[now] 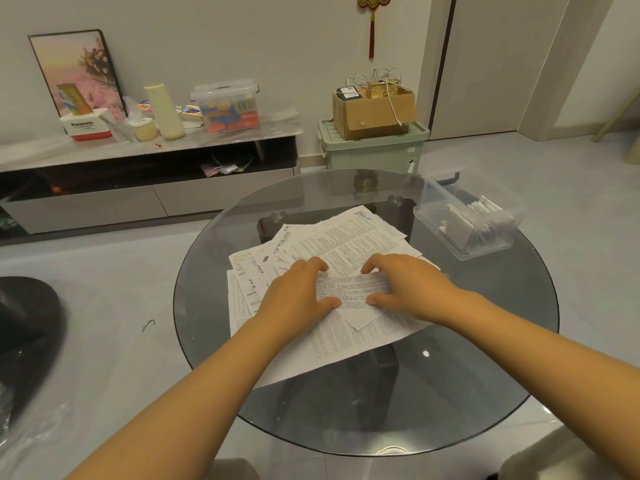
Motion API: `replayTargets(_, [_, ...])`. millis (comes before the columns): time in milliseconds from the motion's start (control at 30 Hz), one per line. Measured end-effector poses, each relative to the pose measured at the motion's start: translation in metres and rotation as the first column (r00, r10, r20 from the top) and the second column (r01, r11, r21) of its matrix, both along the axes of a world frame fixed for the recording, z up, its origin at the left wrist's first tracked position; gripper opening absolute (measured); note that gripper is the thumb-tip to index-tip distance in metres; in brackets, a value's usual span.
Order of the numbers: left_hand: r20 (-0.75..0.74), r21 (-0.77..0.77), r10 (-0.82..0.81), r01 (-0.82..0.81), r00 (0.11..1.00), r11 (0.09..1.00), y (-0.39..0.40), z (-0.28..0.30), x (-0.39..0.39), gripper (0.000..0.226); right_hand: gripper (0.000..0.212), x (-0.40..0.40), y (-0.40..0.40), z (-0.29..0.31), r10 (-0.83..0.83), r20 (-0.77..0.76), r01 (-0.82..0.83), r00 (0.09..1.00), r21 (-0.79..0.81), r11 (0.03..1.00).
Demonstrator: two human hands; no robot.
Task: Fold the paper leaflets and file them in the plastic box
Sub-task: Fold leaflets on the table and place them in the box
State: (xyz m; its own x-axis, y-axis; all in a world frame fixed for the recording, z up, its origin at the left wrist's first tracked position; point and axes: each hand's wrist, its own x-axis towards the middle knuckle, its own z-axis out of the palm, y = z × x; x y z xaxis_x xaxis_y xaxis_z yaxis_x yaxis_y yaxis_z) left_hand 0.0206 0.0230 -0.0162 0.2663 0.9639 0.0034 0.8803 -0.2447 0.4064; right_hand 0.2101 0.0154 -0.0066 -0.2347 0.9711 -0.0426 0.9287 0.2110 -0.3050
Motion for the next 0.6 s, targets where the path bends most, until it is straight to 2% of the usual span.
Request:
replayTargets(100, [0.002, -0.021, 0.038, -0.038, 0.999, 0.999, 0.005, -0.003, -0.001, 0.066, 0.051, 0.003, 0.003, -0.001, 0.011, -0.020, -0.011, 1.000, -0.014, 1.000])
replayTargets(200, [0.008, -0.005, 0.039, -0.039, 0.999, 0.999, 0.004, -0.003, -0.001, 0.066, 0.049, 0.007, 0.003, 0.003, 0.039, -0.014, -0.040, 0.999, -0.050, 0.998])
replayTargets(267, [0.002, 0.051, -0.001, 0.001, 1.000, 0.999, 0.002, -0.001, -0.001, 0.056, 0.048, 0.008, 0.001, 0.005, 0.054, -0.005, -0.054, 0.999, -0.065, 0.996])
replayTargets(367, [-0.048, 0.139, -0.104, 0.109, 0.993, 0.984, -0.002, 0.004, 0.001, 0.027, 0.049, 0.008, -0.004, 0.005, 0.069, -0.030, -0.072, 0.997, -0.092, 0.993])
replayTargets(433, [-0.038, 0.138, -0.182, 0.186, 0.983, 0.973, -0.006, 0.003, 0.002, 0.018, 0.050, 0.008, -0.007, 0.004, 0.074, -0.065, -0.082, 0.995, -0.117, 0.990])
replayTargets(600, [-0.039, -0.013, -0.344, 0.344, 0.938, 0.939, -0.010, -0.002, 0.000, 0.036, 0.053, 0.010, -0.015, 0.009, 0.127, -0.133, -0.153, 0.983, -0.212, 0.965])
